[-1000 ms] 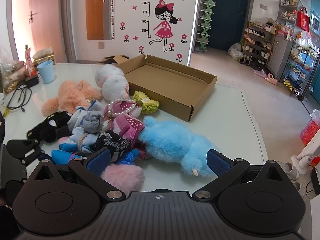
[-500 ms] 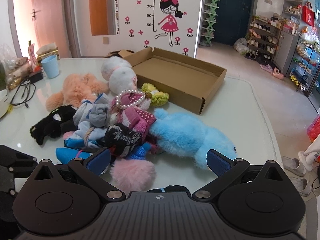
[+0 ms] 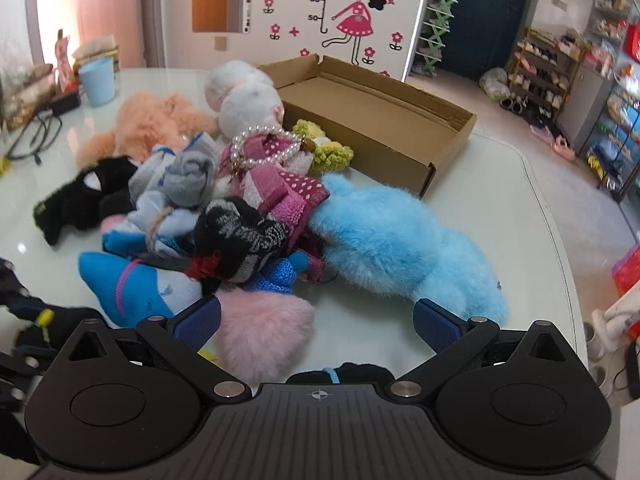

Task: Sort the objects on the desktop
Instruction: 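Lift the black sock with the left gripper while the right lifts the pink fluffy toy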

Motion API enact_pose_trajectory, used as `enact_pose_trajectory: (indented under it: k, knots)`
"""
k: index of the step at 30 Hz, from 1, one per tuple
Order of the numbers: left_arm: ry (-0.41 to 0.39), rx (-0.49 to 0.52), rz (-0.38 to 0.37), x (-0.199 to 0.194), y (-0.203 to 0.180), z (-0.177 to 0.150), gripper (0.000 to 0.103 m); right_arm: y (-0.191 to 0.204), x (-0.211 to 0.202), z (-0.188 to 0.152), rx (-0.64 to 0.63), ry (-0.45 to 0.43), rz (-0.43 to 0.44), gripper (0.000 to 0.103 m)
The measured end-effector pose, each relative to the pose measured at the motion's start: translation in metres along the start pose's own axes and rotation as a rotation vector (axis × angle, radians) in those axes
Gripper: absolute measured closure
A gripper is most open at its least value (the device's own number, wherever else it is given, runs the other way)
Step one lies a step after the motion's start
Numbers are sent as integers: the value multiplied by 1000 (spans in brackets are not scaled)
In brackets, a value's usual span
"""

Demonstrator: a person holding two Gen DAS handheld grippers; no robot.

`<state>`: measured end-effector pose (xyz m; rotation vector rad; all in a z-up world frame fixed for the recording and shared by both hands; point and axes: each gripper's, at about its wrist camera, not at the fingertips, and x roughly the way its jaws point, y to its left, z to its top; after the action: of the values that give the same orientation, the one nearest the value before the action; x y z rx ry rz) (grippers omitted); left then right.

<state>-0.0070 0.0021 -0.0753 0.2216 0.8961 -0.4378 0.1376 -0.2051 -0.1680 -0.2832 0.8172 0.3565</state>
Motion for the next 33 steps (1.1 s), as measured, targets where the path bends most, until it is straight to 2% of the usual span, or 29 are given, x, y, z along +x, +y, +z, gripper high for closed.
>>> enact_pose_trajectory:
  k: [10,13,15,17,20,27,33]
  knots:
    - [-9,-26,9,1,8,-5,72,9,11,-11,-73,-29,20,3]
    - [-11,-39,9,2,9,-5,71,12,15,-13,-107,-37,6,12]
    - [-12,-39,11,2,9,-5,71,13,18,-14,-104,-34,11,34]
    - [-12,-39,12,7,5,0,71,16,22,-15,-112,-28,-5,42]
    - [-11,-40,13,8,5,0,70,17,27,-18,-108,-19,-4,43]
    - [-19,-50,12,9,5,-1,70,14,12,-24,-86,-82,-1,58]
    - [-22,-53,15,7,6,-4,70,12,-9,-25,-84,-139,2,61]
